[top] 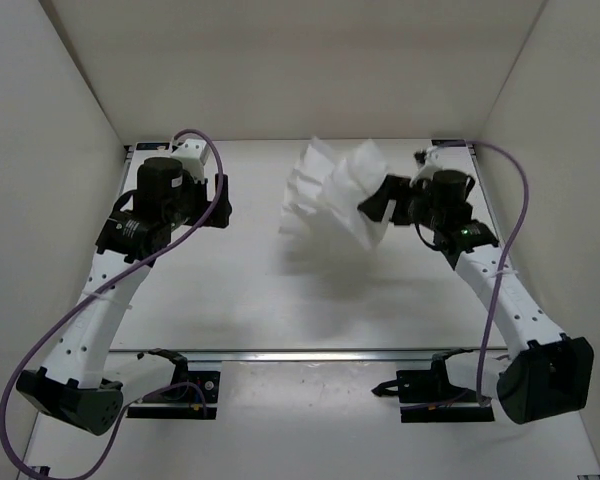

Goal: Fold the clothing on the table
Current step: Move the skirt to the center of the board, then flatten the skirt out

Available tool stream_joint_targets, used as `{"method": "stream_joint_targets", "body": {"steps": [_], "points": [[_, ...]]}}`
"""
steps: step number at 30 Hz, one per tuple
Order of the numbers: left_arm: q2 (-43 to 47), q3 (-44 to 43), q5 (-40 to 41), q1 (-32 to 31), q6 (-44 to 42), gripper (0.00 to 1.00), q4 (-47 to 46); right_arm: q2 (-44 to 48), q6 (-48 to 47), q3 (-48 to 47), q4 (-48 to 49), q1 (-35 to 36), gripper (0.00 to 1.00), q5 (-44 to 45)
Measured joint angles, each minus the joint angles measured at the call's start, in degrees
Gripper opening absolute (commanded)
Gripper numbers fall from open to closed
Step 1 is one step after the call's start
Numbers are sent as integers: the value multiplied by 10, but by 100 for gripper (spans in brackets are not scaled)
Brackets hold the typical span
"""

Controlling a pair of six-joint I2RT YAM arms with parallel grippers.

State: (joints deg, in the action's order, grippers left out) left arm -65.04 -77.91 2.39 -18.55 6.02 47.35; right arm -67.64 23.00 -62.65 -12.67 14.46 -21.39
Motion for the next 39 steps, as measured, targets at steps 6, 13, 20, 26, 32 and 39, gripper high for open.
{"method": "stream_joint_targets", "body": {"steps": [6,13,20,26,32,39], "points": [[17,57,-21,-15,-1,98,-7,30,27,237,-94,-61,97,6],[13,122,-70,-25,2,98,-16,158,19,183,-134,-90,94,26],[10,137,-99,-26,3,98,-39,51,12,137,-151,116,93,95],[13,149,-106,-26,2,99,-45,-48,9,148,-216,147,92,133],[14,163,-109,-26,2,99,-45,-74,3,141,-213,164,92,150],[15,163,-108,-26,-3,99,-45,-199,10,92,-190,219,85,163]]}}
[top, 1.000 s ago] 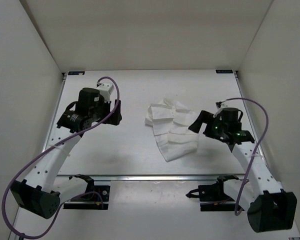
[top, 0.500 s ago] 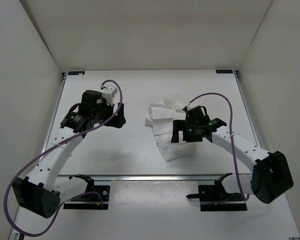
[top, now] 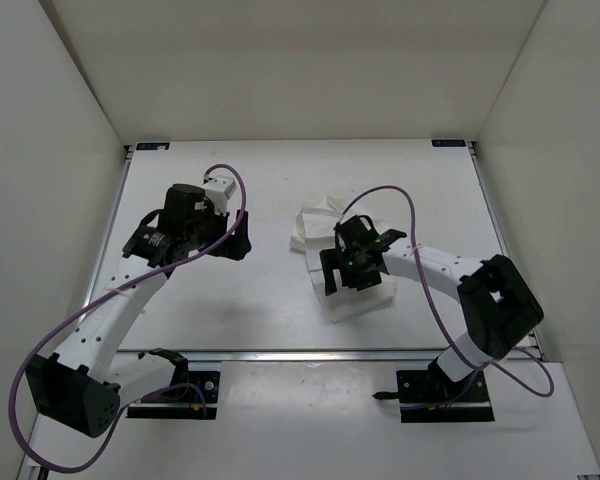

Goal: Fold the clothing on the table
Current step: Flatten the skirt out

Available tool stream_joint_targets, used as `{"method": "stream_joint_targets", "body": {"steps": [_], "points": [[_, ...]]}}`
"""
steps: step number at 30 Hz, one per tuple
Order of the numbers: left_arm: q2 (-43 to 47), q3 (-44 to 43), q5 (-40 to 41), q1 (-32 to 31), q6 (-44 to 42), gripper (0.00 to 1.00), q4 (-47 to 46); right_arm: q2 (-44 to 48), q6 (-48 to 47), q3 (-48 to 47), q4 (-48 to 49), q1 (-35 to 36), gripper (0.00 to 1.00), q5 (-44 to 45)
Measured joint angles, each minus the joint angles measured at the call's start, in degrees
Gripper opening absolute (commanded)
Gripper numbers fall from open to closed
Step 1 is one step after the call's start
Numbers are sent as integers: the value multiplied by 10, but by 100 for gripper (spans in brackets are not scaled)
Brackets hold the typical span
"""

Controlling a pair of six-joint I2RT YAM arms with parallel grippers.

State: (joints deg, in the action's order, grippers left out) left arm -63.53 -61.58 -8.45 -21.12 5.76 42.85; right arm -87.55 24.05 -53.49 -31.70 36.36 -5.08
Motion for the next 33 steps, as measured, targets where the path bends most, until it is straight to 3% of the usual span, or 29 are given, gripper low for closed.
{"method": "stream_joint_targets", "body": {"steps": [1,3,5,7,12,16,26,29,33], "points": [[0,0,0,0,-1,99,0,-15,0,-6,4,5,78,2],[2,0,0,0,-3,98,0,-40,-5,-18,8,15,48,8],[4,0,1,0,-5,99,0,-59,-5,-27,10,19,29,21],[6,0,1,0,-6,98,0,-67,-10,-31,12,22,2,37],[8,0,3,0,-8,98,1,-75,-20,-43,12,18,1,56],[8,0,6,0,-10,99,0,-108,-36,-110,2,24,1,57],[1,-36,51,30,-7,99,22,-136,-78,-492,-12,73,0,10],[0,-86,72,38,-6,98,30,-47,-75,-474,47,52,0,3],[1,-138,79,38,-2,98,23,130,-38,-312,126,-67,1,-10]]}}
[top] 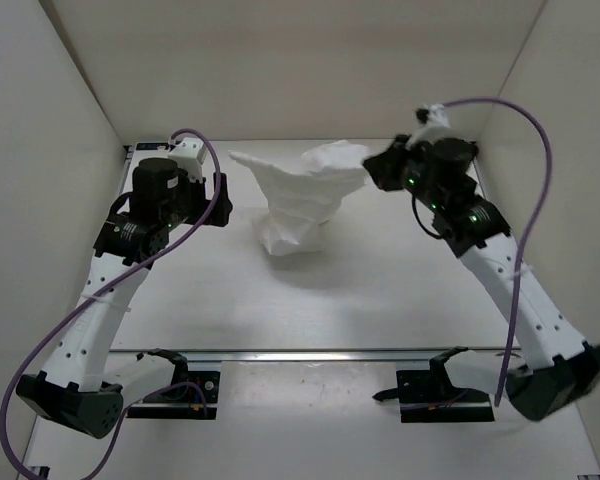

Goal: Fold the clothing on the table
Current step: Flatten the skirt out

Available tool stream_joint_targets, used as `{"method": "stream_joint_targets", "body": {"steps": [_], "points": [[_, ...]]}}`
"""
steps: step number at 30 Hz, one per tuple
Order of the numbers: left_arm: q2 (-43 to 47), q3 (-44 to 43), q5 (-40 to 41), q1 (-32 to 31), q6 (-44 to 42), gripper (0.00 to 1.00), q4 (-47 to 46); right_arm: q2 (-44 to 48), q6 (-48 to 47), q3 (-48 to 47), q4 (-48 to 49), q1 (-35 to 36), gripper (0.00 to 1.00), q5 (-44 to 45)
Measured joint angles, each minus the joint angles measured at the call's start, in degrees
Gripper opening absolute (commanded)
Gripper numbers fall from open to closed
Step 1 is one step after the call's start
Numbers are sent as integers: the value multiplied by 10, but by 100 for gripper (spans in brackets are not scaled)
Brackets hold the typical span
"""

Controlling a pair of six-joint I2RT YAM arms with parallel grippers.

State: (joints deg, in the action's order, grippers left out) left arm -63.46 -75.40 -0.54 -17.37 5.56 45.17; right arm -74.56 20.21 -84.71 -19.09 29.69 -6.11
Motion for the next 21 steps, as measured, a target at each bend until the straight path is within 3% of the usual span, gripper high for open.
{"method": "stream_joint_targets", "body": {"steps": [4,7,9,11,14,18,21], "points": [[1,-4,-9,-4,0,99,-9,122,66,217,7,-129,55,2],[-1,6,-21,-7,0,99,-11,163,93,344,-47,-191,72,-6],[-3,18,-28,-10,0,99,-14,176,99,395,-106,-233,74,-12],[-11,28,-33,-15,0,98,-17,195,97,406,-139,-264,70,-17],[-33,47,-43,-23,5,99,-33,218,84,397,-130,-278,71,-30],[-68,83,-62,-36,14,99,-54,185,35,372,-62,-206,76,-60],[-90,107,-70,-43,22,99,-62,96,-28,320,-37,-122,79,-60]]}}
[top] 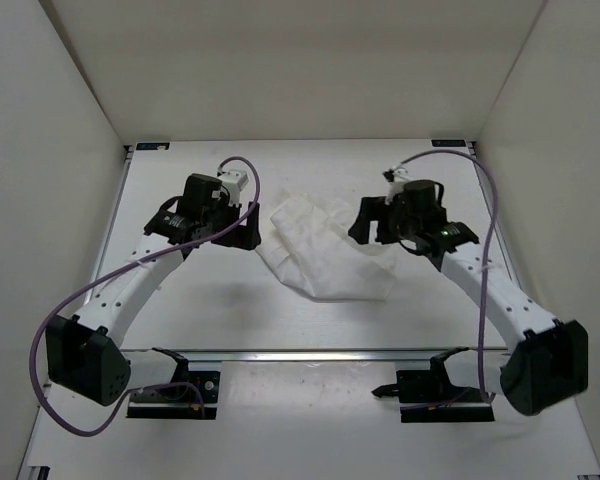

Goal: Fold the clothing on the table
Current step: Flatten the skirt out

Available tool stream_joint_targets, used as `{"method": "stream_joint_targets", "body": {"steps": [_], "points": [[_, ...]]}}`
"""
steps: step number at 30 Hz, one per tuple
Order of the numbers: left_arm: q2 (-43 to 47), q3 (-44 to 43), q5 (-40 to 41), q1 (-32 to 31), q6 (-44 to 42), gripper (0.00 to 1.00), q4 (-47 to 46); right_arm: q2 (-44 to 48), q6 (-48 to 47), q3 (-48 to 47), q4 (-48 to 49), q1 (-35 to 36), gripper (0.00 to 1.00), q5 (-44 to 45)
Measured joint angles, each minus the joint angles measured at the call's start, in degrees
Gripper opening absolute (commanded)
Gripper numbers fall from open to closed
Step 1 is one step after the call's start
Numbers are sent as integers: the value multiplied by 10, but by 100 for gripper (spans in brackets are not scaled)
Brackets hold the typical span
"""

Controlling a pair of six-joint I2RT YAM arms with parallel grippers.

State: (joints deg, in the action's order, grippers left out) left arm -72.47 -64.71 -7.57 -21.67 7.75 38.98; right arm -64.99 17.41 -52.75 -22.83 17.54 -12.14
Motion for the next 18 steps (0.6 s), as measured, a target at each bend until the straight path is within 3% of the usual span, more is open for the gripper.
{"method": "stream_joint_targets", "body": {"steps": [2,8,18], "points": [[-11,9,-7,-1,4,99,-2,-87,-48,-54,18,39,79,-13],[-6,28,-22,28,14,98,-7,-332,-155,-257,54,48,85,-52],[-3,34,-64,33,26,99,-17,-539,-235,-422,47,74,81,-129]]}}
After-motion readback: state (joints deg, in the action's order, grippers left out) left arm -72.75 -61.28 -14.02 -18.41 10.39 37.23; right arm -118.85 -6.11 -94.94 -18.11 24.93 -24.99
